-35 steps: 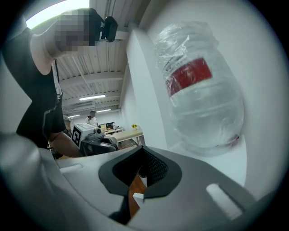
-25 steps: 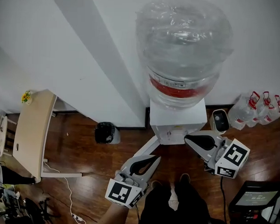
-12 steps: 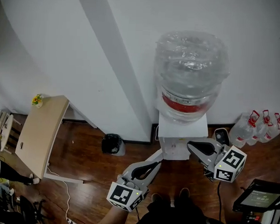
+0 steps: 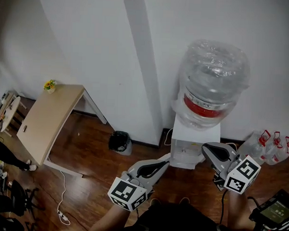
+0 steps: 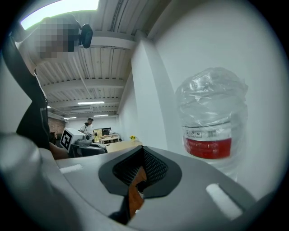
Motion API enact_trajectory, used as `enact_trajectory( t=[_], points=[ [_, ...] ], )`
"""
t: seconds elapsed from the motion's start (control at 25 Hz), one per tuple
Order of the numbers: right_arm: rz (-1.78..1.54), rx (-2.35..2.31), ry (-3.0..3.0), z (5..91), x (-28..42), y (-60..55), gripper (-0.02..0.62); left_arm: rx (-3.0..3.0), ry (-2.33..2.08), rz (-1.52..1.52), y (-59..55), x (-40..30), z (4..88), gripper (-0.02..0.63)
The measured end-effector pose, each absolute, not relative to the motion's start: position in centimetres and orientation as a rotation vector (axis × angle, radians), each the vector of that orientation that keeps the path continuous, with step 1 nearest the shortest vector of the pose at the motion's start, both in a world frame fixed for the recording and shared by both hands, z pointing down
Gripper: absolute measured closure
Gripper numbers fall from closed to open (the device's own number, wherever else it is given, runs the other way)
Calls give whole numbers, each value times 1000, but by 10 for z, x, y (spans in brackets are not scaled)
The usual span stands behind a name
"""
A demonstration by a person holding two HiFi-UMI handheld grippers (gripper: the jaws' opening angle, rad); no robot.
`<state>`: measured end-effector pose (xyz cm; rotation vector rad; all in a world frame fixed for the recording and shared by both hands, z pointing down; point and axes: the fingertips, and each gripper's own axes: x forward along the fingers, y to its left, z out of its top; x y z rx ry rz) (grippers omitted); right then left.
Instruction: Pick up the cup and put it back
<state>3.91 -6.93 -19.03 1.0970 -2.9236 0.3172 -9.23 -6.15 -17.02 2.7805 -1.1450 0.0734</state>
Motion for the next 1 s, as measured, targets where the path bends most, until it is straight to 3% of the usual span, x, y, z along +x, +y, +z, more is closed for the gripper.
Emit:
enact_trajectory(
  t=[1.0],
  points=[
    [309, 1061, -2933, -196, 32, -65, 595, 2755, -1180, 41, -55, -96, -171, 287]
  ],
)
